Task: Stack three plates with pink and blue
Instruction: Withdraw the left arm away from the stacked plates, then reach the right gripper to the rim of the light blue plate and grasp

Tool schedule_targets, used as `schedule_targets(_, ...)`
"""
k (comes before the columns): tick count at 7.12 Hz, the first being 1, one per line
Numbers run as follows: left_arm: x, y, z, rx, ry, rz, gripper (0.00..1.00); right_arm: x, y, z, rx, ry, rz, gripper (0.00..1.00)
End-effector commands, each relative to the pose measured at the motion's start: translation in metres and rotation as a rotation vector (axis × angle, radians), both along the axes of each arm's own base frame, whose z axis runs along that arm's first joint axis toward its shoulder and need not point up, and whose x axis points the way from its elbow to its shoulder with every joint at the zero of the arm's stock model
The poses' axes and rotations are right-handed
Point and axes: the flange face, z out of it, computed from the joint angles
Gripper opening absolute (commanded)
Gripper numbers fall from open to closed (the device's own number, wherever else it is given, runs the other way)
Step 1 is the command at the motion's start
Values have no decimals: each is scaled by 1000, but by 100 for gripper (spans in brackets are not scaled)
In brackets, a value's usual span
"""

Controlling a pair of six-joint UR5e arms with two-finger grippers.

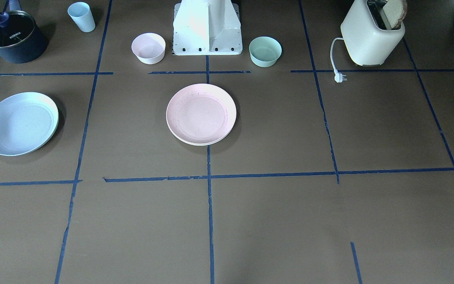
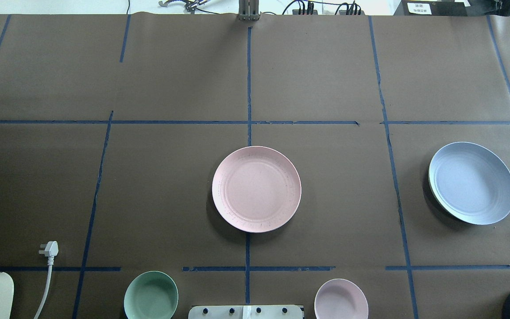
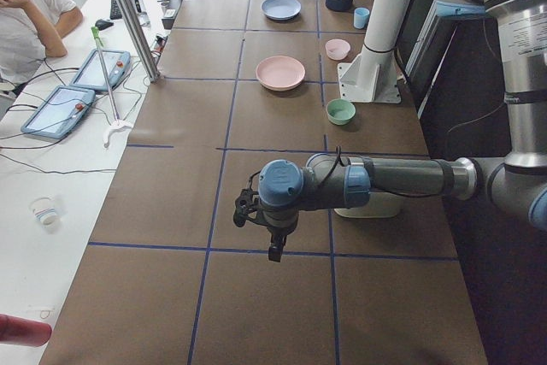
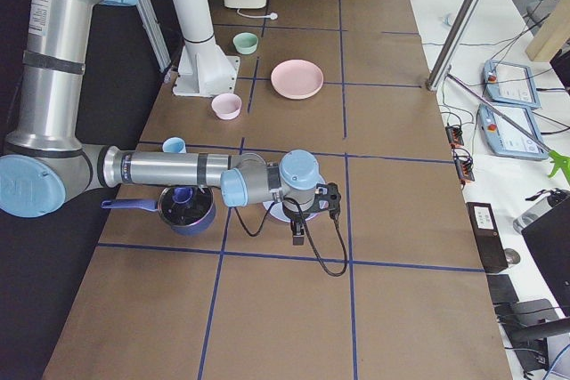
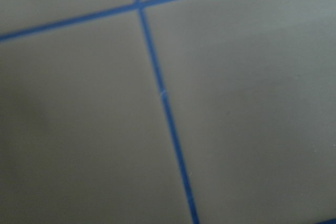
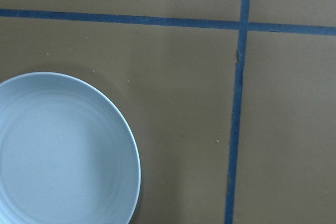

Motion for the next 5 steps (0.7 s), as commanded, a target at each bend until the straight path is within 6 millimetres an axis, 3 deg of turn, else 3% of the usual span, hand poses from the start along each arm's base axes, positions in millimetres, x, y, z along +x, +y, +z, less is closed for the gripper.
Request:
schedule_targets(1, -4, 5, 1, -2, 5, -12, 100, -49, 16, 33, -14, -79, 104, 100)
schedule_targets(3, -4, 5, 1, -2, 5, -12, 100, -87, 27, 53, -30, -96, 148, 99)
schedule_targets(5, -4, 5, 1, -1, 5, -11, 100, -105, 31, 65, -38, -68, 114, 93)
